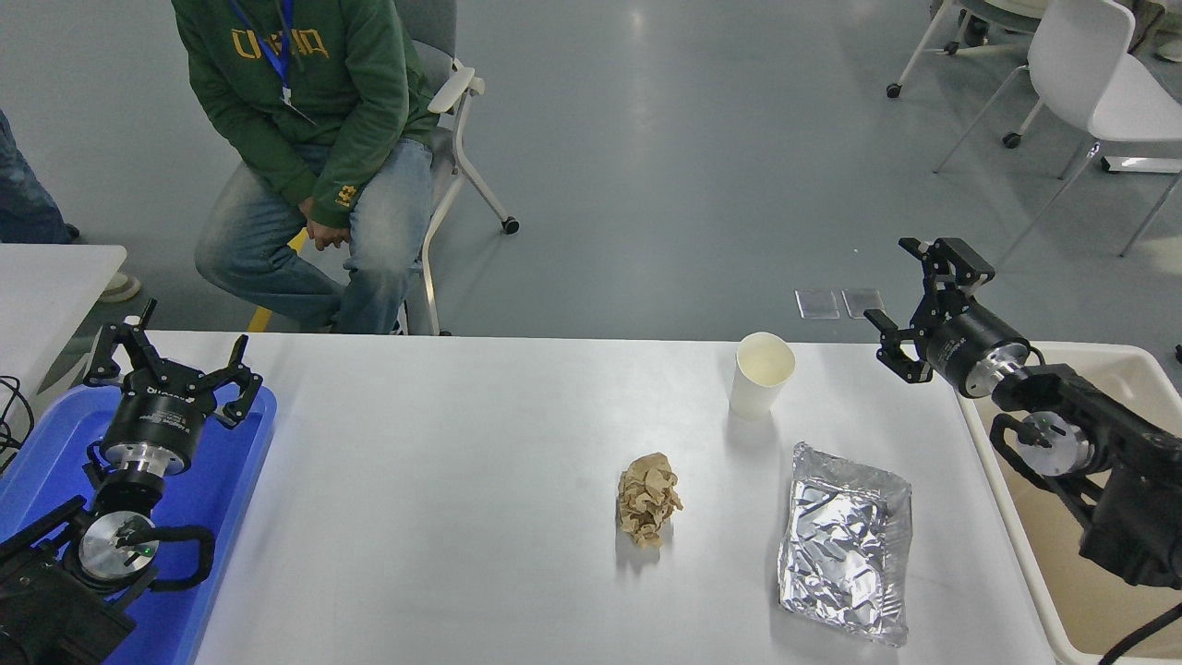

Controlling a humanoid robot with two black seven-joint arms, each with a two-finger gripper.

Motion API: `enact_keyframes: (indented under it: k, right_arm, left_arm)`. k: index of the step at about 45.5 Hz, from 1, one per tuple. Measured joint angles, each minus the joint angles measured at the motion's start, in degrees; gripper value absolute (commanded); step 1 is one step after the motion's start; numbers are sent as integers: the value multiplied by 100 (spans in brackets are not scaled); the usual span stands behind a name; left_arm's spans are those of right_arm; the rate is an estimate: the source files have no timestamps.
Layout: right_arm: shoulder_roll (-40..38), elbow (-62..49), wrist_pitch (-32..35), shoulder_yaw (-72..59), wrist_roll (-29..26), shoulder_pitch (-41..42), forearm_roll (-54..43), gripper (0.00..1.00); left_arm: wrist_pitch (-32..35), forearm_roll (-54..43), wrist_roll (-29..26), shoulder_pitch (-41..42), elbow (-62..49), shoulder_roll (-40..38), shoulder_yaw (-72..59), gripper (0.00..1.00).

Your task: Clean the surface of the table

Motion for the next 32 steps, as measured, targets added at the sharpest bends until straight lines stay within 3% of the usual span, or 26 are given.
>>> enact_keyframes:
  k: [14, 32]
  right_arm:
    - [-284, 564, -10, -1520, 500, 560, -1127, 100]
    - [-208, 863, -306, -2665, 625, 961, -2881, 100]
  left_arm:
    - [-5, 0, 0, 0, 0, 0, 0, 100]
    - [-5, 0, 0, 0, -1, 0, 0, 100]
